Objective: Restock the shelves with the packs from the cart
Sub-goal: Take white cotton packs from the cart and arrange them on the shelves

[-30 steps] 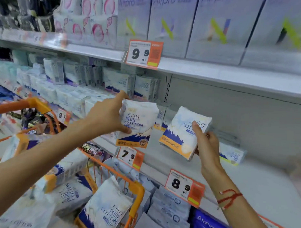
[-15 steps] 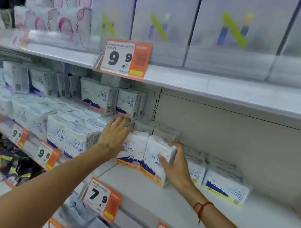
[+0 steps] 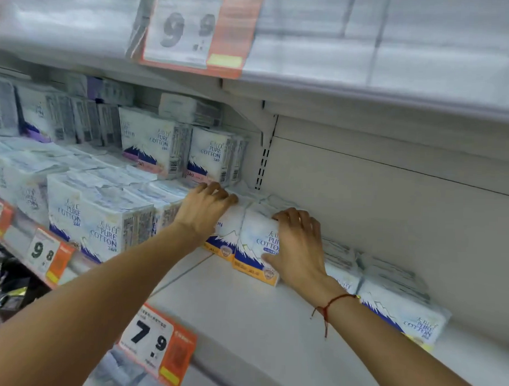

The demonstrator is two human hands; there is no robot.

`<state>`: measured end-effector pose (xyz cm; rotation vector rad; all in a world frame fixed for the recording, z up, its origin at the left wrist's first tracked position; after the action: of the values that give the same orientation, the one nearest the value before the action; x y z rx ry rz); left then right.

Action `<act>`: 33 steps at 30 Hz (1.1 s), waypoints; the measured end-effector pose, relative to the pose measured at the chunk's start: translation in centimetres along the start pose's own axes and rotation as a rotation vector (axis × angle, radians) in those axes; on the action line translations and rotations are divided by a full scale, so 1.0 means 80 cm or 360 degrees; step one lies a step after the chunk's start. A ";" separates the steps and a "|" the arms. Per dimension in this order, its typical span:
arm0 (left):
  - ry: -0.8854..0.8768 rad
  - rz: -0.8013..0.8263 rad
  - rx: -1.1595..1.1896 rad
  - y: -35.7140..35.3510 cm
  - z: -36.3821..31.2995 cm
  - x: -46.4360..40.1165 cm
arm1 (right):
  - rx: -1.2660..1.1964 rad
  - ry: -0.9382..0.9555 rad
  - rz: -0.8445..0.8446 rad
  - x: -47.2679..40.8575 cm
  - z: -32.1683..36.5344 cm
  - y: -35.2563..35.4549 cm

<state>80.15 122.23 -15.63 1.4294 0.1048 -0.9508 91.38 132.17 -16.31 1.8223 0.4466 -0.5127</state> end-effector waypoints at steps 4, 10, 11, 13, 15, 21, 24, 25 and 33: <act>0.0066 -0.0007 0.0070 -0.010 -0.004 -0.009 | 0.0026 -0.0035 -0.0059 -0.005 -0.010 -0.009; 0.0109 0.0041 0.0132 -0.015 -0.002 -0.014 | 0.0084 -0.0100 -0.0076 -0.002 -0.009 -0.011; 0.0120 0.0068 0.0142 -0.014 -0.002 -0.013 | 0.0107 -0.0098 -0.0076 -0.001 -0.008 -0.010; 0.0146 0.0103 0.0191 -0.007 -0.001 -0.008 | 0.0109 -0.0039 -0.0071 0.002 -0.006 -0.004; 0.0158 0.0105 0.0241 0.008 0.002 0.001 | 0.0067 -0.0007 -0.0006 0.009 -0.004 0.007; 0.0279 0.0295 0.0497 0.074 0.024 0.076 | -0.0512 -0.0140 0.0047 0.050 0.017 0.067; 0.0296 0.0396 0.0618 0.117 0.040 0.137 | -0.0931 -0.0176 -0.0002 0.089 0.054 0.091; 0.0290 0.0416 0.0635 0.131 0.046 0.157 | -0.1036 -0.0172 -0.0016 0.102 0.070 0.098; 0.0395 0.0608 0.0689 0.192 0.115 0.301 | -0.1410 0.0136 0.0372 0.160 0.219 0.119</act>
<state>100.67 100.29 -15.87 1.8804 -0.1979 -0.4922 105.00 113.26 -20.60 1.0174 0.4188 -0.0392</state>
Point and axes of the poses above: each hand's wrist, its own x-axis away from the middle knuckle, its own y-axis out of the back of the hand, z = x × y, the point moved 8 cm from there along -x, towards the middle knuckle, and after that the axes turned 14 degrees about y, right-handed, at the moved point
